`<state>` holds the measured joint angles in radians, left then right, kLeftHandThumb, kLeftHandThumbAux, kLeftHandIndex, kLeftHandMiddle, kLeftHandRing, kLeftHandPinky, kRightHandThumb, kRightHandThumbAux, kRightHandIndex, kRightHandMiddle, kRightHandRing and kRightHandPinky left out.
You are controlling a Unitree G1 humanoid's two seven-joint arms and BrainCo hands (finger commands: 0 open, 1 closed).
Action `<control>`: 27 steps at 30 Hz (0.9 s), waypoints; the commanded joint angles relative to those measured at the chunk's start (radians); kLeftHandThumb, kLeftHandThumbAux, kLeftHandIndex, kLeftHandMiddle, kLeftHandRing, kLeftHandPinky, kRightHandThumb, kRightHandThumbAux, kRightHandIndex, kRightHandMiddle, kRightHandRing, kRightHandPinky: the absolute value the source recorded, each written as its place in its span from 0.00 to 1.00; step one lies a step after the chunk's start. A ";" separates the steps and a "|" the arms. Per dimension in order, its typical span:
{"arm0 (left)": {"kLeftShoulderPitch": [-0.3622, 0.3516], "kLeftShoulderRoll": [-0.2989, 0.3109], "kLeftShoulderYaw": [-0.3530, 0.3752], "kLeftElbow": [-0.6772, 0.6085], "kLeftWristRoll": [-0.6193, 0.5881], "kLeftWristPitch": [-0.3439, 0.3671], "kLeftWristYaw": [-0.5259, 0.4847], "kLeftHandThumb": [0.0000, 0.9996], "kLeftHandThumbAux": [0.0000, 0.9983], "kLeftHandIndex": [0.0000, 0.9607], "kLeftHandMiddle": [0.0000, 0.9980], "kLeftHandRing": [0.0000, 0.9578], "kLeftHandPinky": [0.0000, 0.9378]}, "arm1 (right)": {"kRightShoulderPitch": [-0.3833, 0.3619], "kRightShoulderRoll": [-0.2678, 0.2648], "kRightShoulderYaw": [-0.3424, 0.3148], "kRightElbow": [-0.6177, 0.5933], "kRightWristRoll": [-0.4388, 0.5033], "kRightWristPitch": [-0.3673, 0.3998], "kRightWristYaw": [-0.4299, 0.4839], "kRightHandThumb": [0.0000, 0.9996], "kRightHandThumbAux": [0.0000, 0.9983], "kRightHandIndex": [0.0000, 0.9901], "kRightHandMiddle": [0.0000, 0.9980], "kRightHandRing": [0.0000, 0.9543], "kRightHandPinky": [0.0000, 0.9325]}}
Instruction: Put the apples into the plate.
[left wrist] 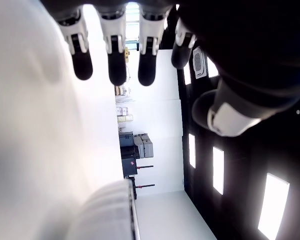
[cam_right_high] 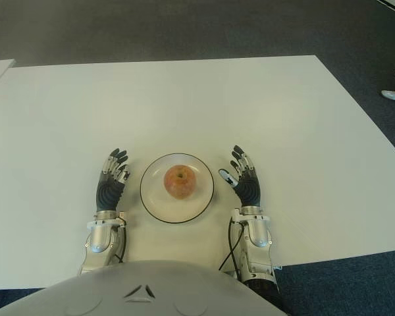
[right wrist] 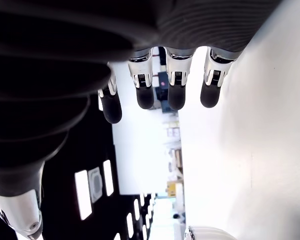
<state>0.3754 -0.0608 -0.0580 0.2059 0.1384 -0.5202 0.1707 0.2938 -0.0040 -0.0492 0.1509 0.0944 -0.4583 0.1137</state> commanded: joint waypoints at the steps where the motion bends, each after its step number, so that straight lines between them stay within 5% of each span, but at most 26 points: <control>1: 0.040 -0.008 -0.004 0.028 0.012 0.026 0.012 0.06 0.58 0.11 0.16 0.17 0.18 | 0.020 0.004 0.007 -0.004 0.003 0.032 0.003 0.24 0.65 0.15 0.10 0.08 0.14; 27: 0.063 0.011 -0.002 -0.005 0.025 0.014 0.007 0.03 0.56 0.12 0.19 0.20 0.20 | 0.036 0.016 0.020 -0.020 -0.031 0.027 -0.022 0.26 0.65 0.13 0.09 0.08 0.12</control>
<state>0.4139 -0.0540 -0.0578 0.1730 0.1570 -0.5309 0.1815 0.3177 0.0075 -0.0352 0.1250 0.0736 -0.4434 0.0981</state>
